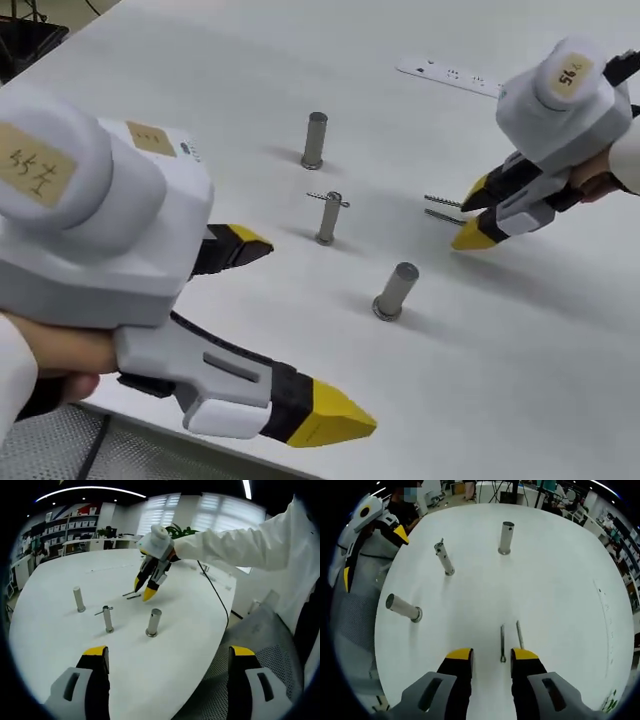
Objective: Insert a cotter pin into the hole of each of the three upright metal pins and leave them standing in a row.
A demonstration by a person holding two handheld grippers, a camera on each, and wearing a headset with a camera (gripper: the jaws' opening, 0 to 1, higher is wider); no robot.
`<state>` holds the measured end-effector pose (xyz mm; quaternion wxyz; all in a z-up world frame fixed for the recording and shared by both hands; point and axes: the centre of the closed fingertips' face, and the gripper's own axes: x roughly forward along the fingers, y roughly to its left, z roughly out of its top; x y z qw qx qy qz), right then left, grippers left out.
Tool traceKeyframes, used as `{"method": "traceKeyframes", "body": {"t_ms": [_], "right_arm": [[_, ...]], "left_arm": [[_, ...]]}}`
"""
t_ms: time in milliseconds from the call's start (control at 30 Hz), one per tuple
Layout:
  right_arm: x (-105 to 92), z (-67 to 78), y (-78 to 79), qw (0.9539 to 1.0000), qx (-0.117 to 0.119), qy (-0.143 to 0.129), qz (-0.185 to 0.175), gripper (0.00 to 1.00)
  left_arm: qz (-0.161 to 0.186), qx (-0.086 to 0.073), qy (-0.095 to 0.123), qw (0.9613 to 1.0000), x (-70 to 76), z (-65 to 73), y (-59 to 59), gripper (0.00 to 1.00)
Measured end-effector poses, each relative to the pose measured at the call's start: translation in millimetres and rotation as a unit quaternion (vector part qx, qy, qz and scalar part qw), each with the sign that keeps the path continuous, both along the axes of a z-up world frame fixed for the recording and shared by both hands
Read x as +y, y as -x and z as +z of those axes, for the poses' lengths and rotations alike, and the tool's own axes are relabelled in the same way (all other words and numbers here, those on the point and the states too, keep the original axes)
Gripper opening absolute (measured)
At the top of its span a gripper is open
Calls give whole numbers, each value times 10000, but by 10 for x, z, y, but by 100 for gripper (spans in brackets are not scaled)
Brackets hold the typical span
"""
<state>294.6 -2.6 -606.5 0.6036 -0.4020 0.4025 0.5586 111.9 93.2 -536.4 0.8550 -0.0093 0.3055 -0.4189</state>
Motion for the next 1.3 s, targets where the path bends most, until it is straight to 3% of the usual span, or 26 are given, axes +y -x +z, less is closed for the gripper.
{"method": "traceKeyframes", "body": {"t_ms": [100, 333, 600, 833, 933, 1067, 1300], "right_arm": [[45, -7, -48, 10000, 15, 2, -46, 22], [-28, -91, -49, 9988, 25, 440, 228, 13], [-27, -96, -76, 9985, 81, 487, 243, 7], [-22, -110, -165, 9971, 8, 716, 248, 0], [-28, -120, -205, 9968, 120, 760, 200, 0], [-29, -130, -209, 9959, 126, 786, 422, 0], [-21, -117, -203, 9919, -10, 1011, 764, 0]], "left_arm": [[10, -25, -43, 10000, 9, 7, -20, 99], [34, -42, -35, 10000, 9, 20, -38, 99], [41, -34, -23, 10000, -1, 15, -32, 99], [4, 4, -60, 10000, -14, 15, -12, 99], [20, 15, -59, 10000, -9, 16, -18, 99], [28, 48, 43, 10000, -31, 27, -25, 98], [8, 99, -5, 10000, -14, -5, -5, 97]]}}
